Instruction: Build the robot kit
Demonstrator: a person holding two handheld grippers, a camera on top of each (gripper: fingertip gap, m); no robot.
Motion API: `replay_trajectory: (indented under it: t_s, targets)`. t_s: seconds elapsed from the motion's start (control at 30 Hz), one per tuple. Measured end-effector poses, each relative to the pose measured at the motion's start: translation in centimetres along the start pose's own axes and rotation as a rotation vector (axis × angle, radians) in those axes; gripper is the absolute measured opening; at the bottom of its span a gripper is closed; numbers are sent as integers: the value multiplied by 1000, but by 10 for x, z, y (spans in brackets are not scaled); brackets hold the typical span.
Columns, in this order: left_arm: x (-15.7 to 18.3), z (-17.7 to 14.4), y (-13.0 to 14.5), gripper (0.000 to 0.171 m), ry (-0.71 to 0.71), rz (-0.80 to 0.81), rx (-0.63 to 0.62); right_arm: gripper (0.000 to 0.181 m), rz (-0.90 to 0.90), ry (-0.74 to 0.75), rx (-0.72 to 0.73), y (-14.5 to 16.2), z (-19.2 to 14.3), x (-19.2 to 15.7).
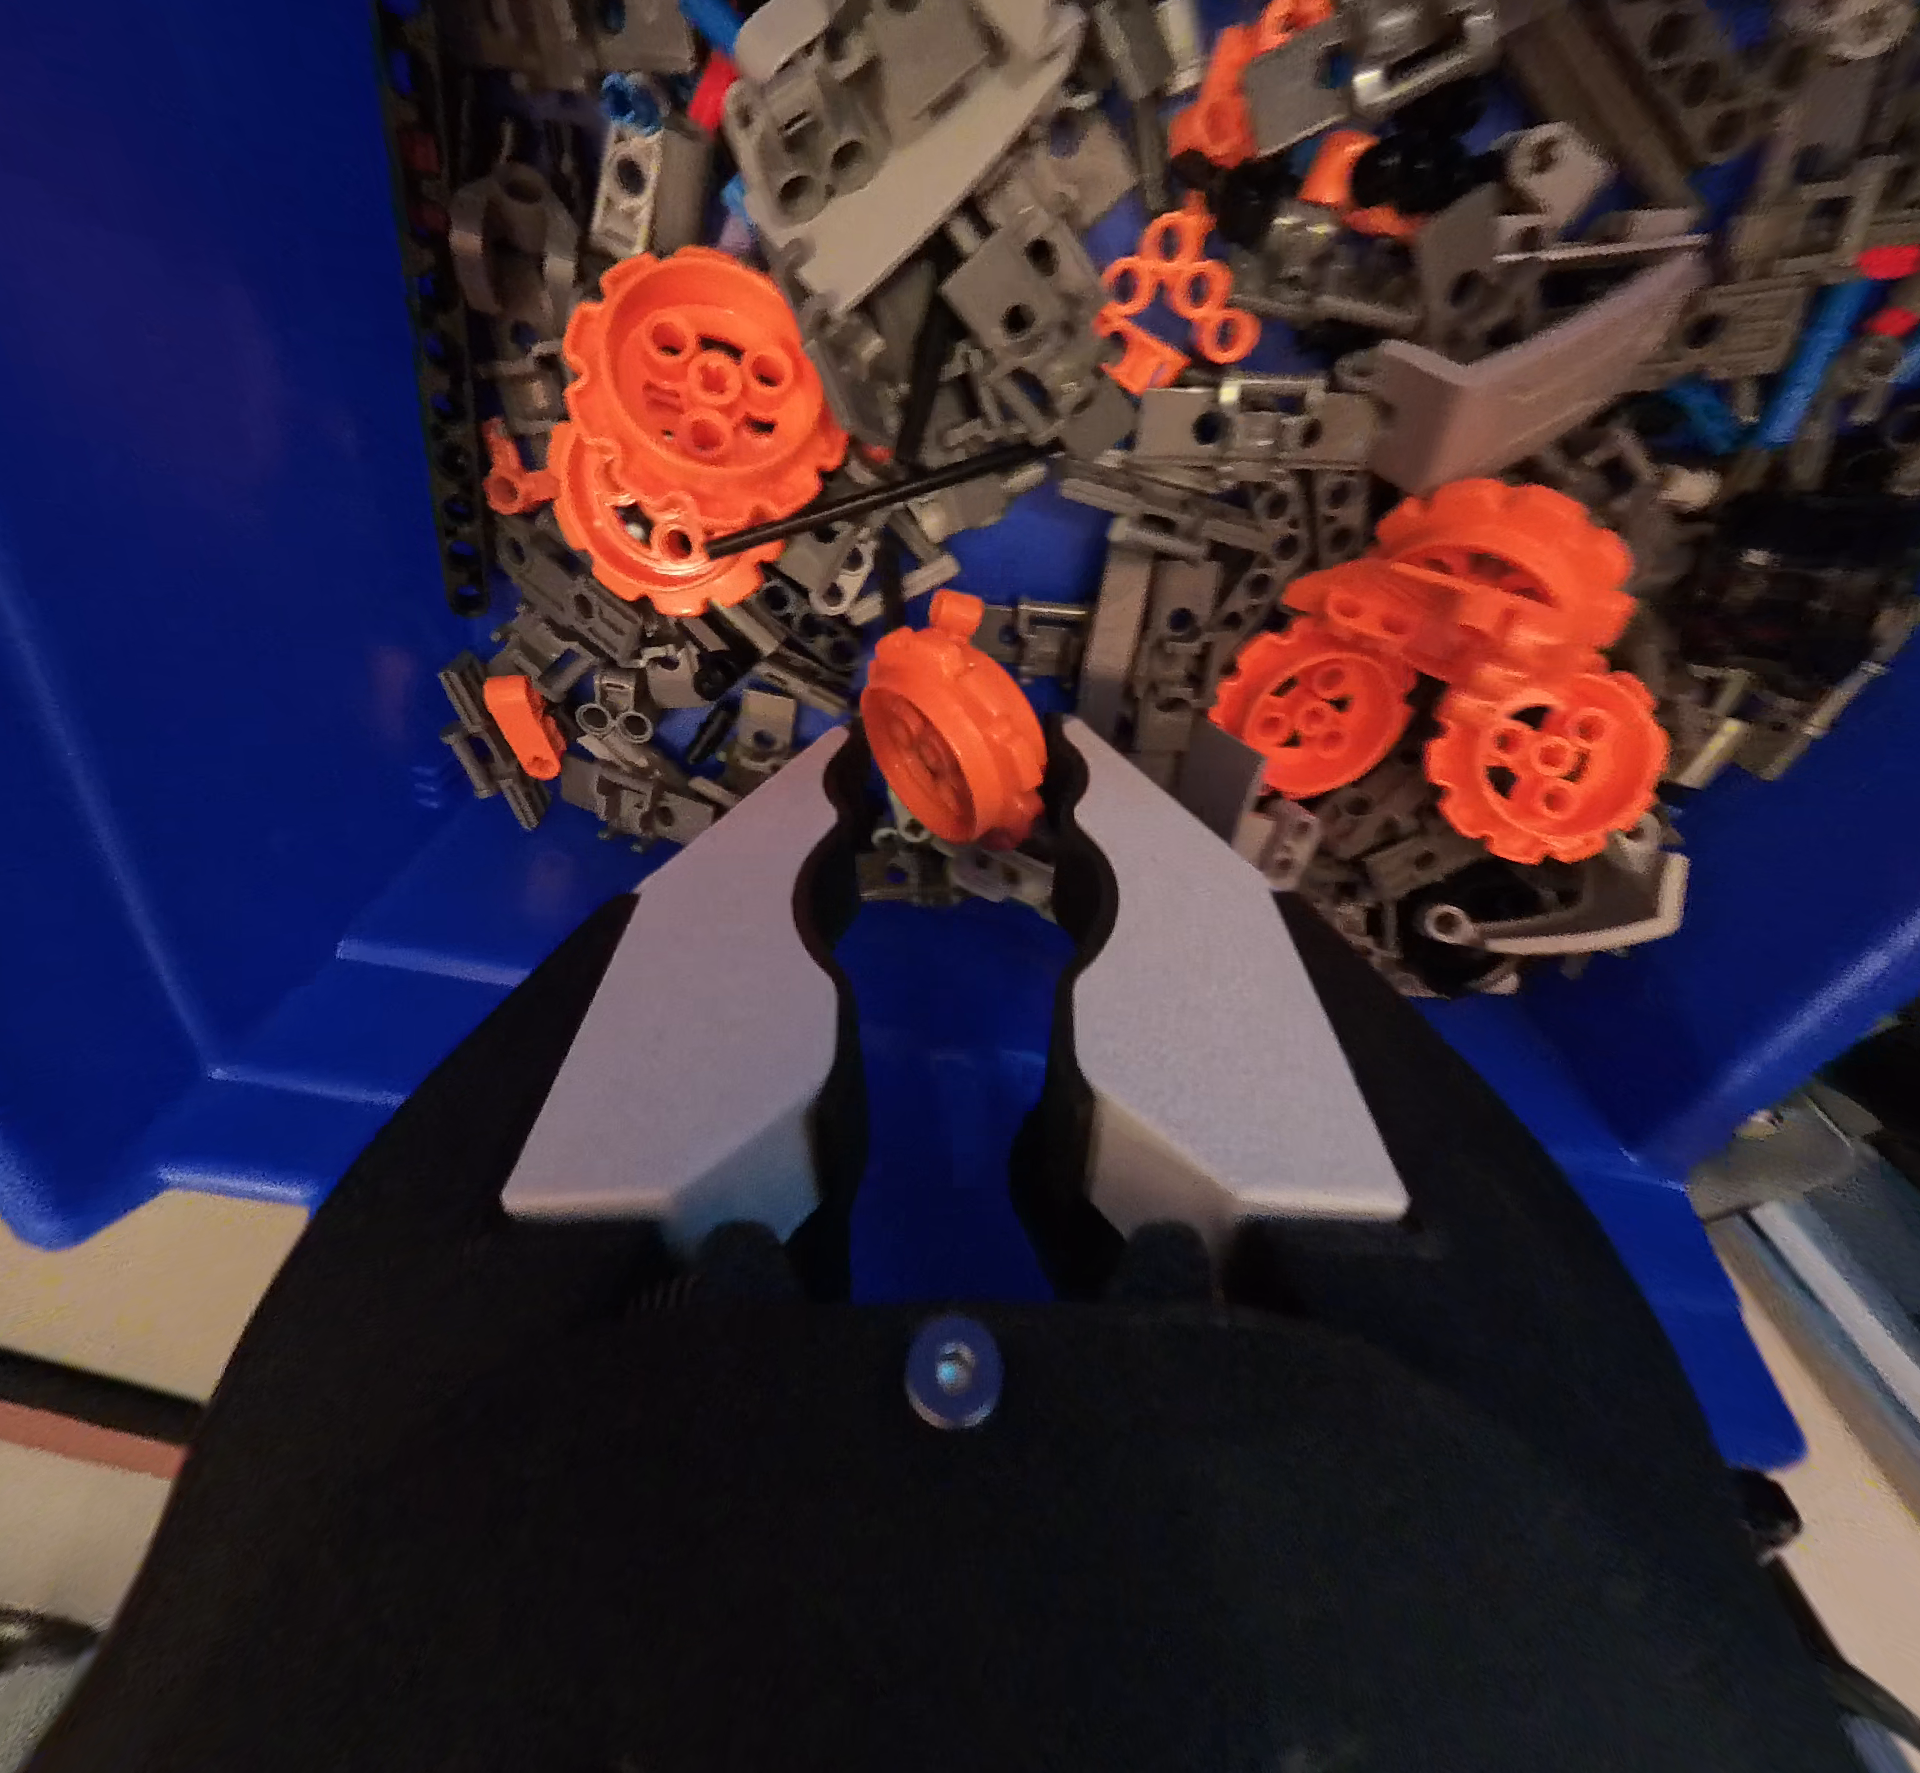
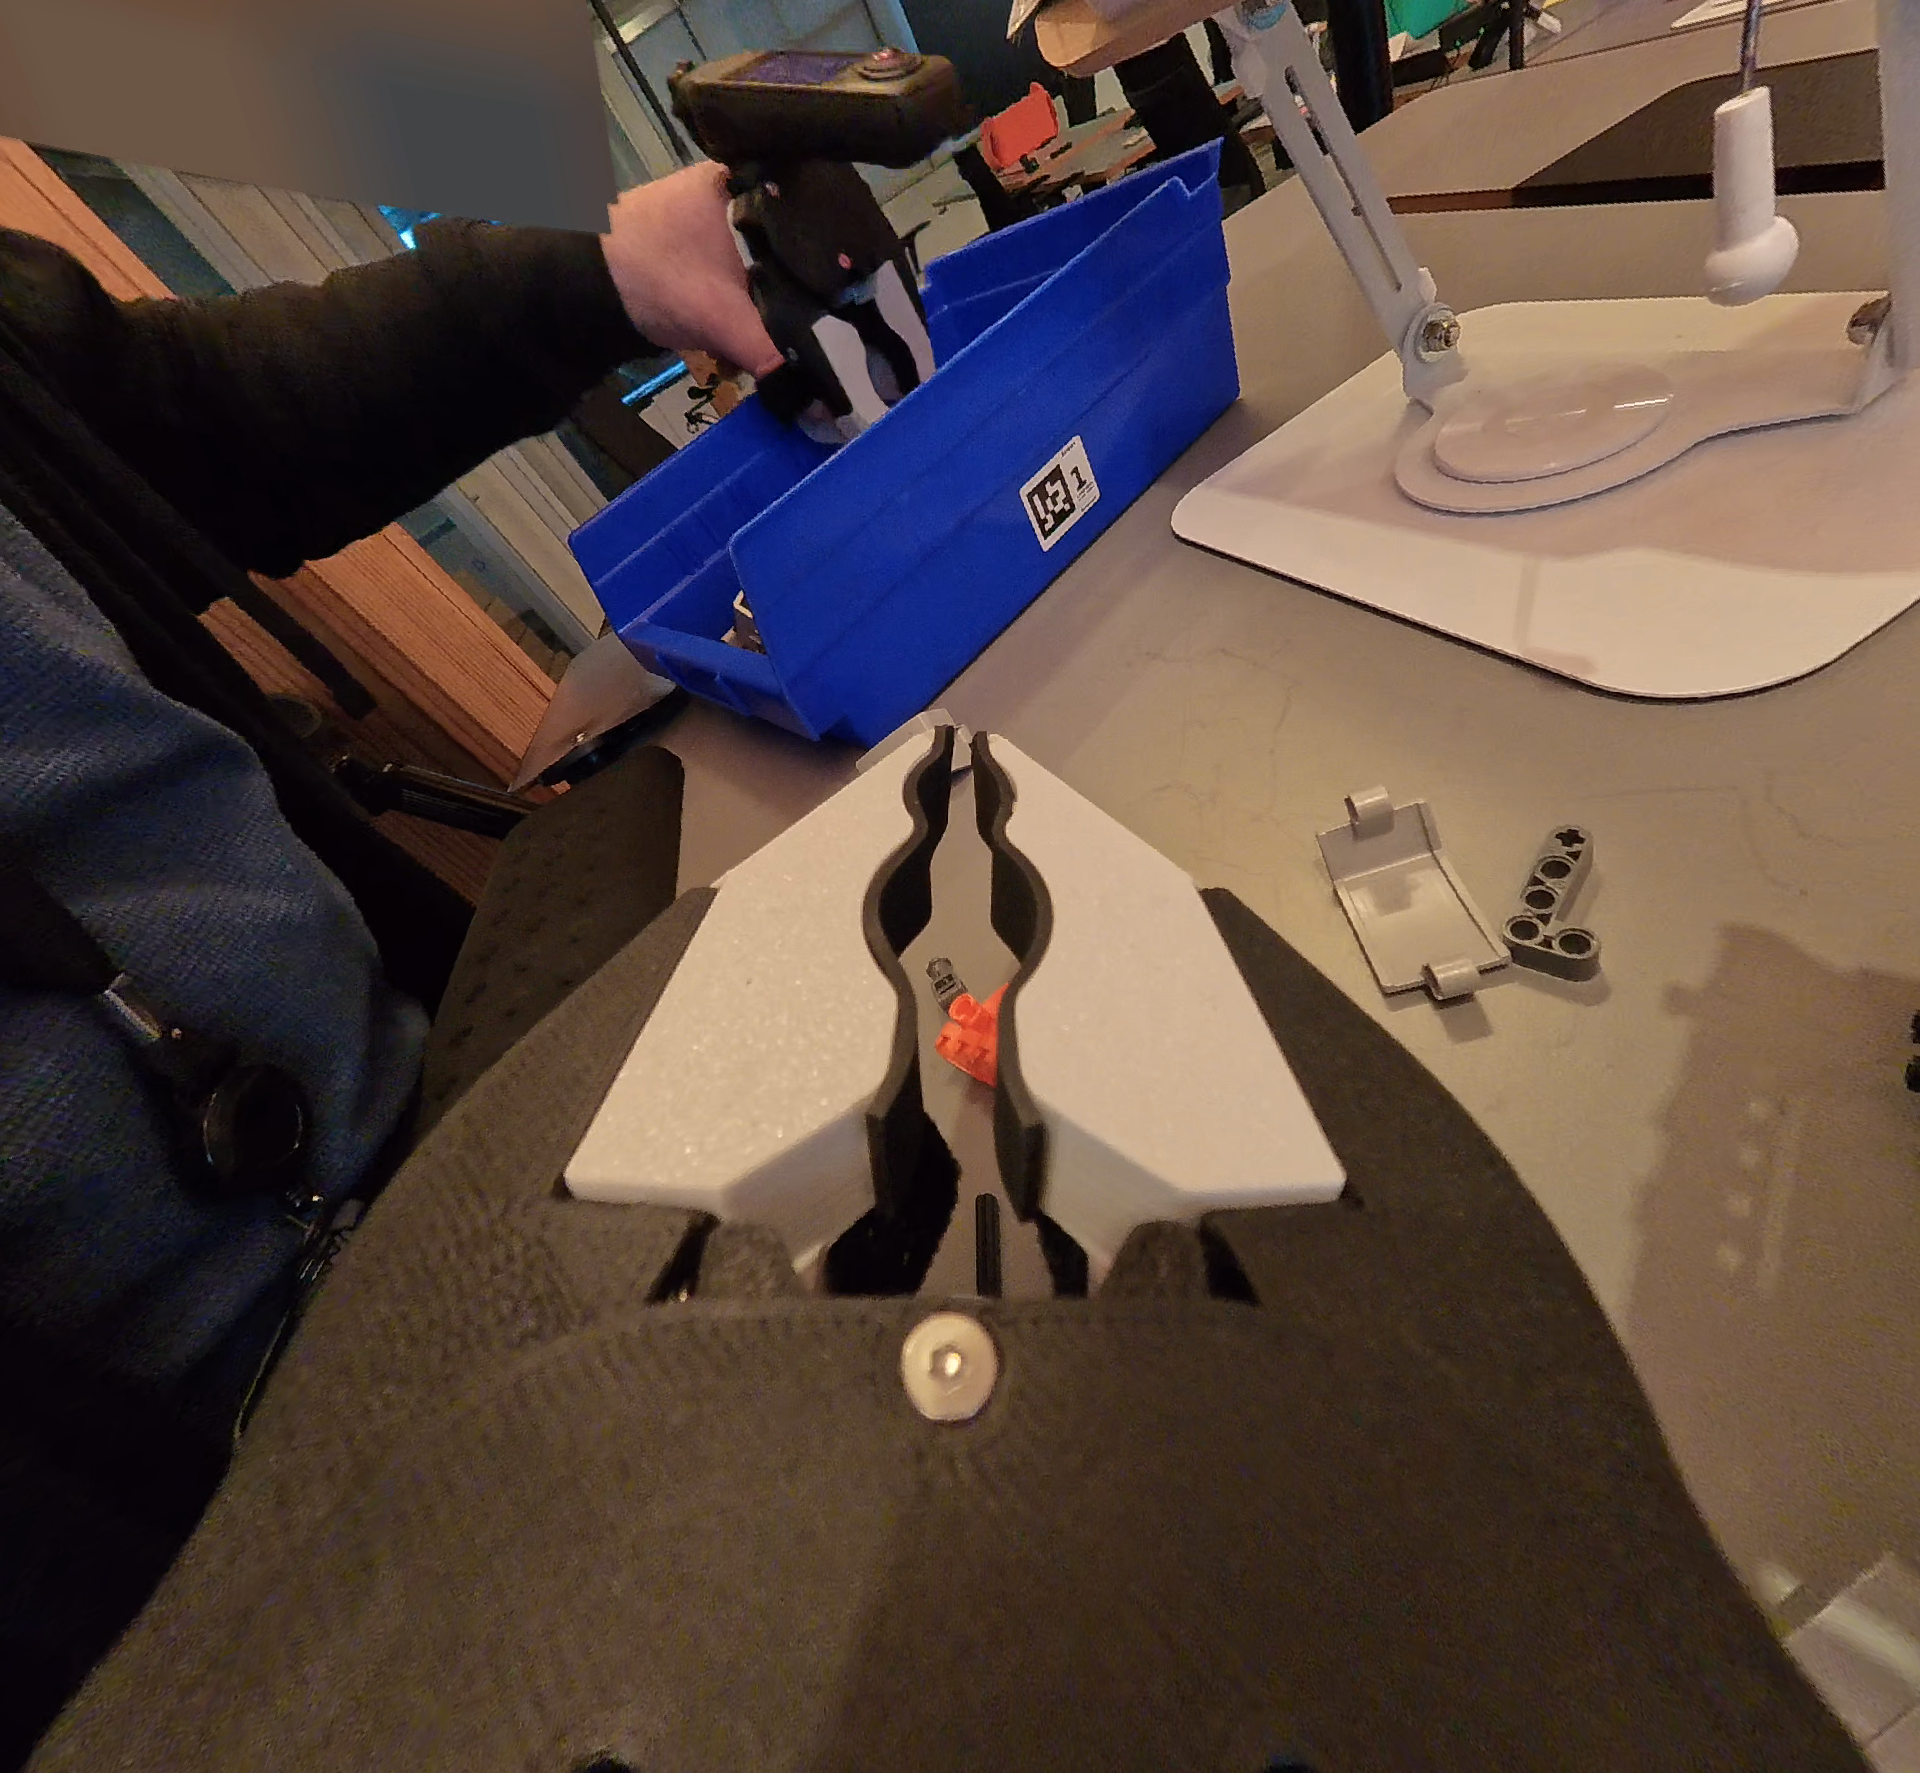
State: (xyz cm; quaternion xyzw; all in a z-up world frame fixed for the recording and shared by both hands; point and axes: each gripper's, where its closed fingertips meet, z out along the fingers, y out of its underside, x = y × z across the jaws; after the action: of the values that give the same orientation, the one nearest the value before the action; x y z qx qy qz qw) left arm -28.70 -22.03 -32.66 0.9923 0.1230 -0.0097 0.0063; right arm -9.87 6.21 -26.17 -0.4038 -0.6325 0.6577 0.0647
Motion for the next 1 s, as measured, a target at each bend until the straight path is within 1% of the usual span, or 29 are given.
replay_trajectory:
  t_s: [0.07,0.2,0.27,0.3,0.33,0.4,0.43,0.53,0.57,0.77,0.87,0.93,1.0]
  targets:
    - [17,-9,-2,31,30,25,20,1,1,0,0,0,0,0]
    - [70,-22,-14,34,180,100,88,1,4,-2,-2,0,0,0]
    - [76,-23,-14,48,180,119,97,1,4,-3,-2,0,0,0]
    - [74,-25,-12,53,193,101,103,1,4,-3,-1,0,0,0]
    - [66,-29,-14,51,188,72,130,1,4,-3,0,0,0,0]
    - [41,-35,-19,39,140,5,187,1,2,-3,0,0,0,0]
    - [29,-35,-19,35,106,-19,193,1,2,-3,-1,0,0,0]
    - [5,-26,-15,26,30,-18,140,1,0,-3,-1,0,0,0]
    - [-1,-21,-15,21,-4,-8,119,1,-1,-3,-1,0,0,-1]
    - [-8,8,-17,9,-3,-6,21,1,-4,-2,2,0,0,-1]
    - [-10,15,-14,10,-4,-24,-15,1,-4,-2,4,0,0,-1]
    - [-8,16,-14,7,2,-22,-23,1,-4,-3,4,0,0,-1]
    - [-11,17,-14,3,-28,-14,-35,1,-3,-4,4,0,0,-1]
